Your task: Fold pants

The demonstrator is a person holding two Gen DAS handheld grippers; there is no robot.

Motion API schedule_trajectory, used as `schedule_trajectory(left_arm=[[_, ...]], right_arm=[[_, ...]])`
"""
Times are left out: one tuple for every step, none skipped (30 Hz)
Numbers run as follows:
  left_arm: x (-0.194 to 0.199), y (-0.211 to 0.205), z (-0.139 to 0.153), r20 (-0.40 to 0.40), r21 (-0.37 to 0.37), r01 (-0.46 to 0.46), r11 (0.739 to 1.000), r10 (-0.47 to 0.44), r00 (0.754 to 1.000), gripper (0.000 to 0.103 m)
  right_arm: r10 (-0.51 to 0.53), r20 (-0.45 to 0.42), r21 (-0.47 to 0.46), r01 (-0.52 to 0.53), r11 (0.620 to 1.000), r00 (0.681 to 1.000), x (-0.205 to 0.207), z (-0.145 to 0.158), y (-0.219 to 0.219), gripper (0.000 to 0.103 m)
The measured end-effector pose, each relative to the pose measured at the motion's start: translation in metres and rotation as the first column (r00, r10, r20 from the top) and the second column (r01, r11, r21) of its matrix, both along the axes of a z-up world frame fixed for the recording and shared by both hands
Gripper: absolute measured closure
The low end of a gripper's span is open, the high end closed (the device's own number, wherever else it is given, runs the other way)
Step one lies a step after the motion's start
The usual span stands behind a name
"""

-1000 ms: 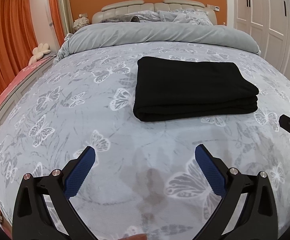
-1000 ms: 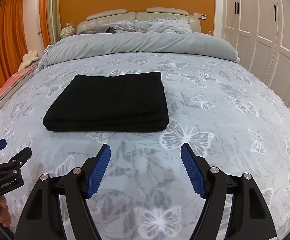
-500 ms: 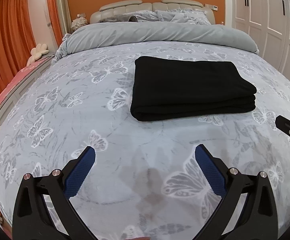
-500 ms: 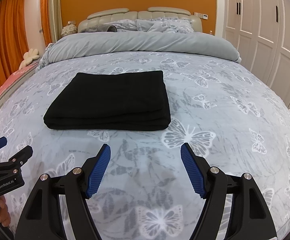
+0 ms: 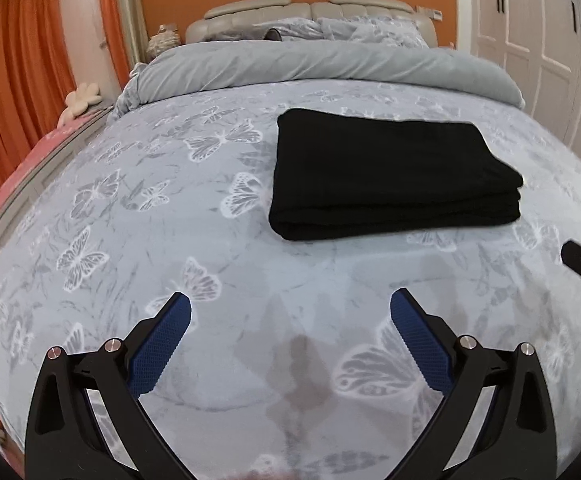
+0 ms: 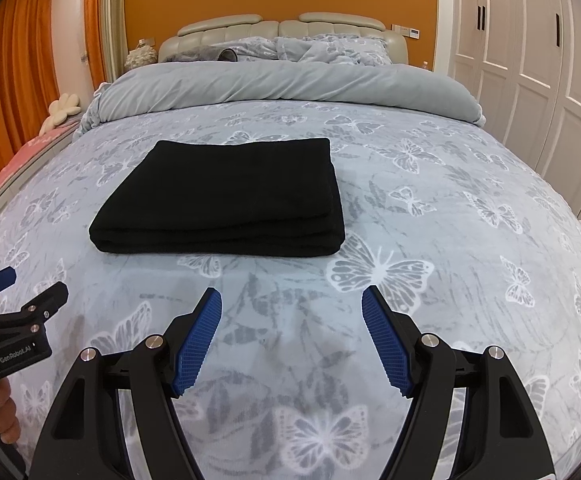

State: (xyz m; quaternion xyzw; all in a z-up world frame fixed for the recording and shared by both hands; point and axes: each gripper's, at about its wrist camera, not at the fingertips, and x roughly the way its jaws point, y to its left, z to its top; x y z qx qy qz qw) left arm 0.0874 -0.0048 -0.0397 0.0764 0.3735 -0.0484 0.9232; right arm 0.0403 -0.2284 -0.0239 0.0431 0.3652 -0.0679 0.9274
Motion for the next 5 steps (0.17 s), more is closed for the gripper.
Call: schedule_trajectory(left_arm=[[-0.0022, -0.0008, 0.0002, 0.011, 0.010, 0.009, 1.000, -0.009, 1.000, 0.005], [-0.0042, -0.0012, 0.0000, 0.018, 0.019, 0.014, 1.000, -0.014, 1.000, 0.005], [-0.0052, -0.0012, -0.0010, 0.014, 0.021, 0.019, 1.000, -0.019, 1.000, 0.005], [-0.0050, -0.0008, -0.0020, 0.005, 0.015, 0.027, 1.000, -0.027, 1.000, 0.005], [-0.0048, -0.0004, -0.0029, -0.002, 0.013, 0.031, 0.999, -0.031, 1.000, 0.005]], right_arm=[[0.001, -0.001, 0.000, -0.001, 1.000, 1.000, -0.0006, -0.0007, 0.0001, 0.032], [0.003, -0.001, 0.000, -0.003, 1.000, 1.000, -0.0010, -0.0015, -0.0004, 0.032], [0.004, -0.001, -0.001, -0.004, 1.000, 1.000, -0.0006, -0.0013, -0.0013, 0.032], [0.005, -0.001, -0.003, -0.005, 1.000, 1.000, -0.0014, -0.0019, -0.0009, 0.032], [0.004, -0.002, -0.003, -0.004, 1.000, 1.000, -0.0006, -0.0011, -0.0006, 0.032]])
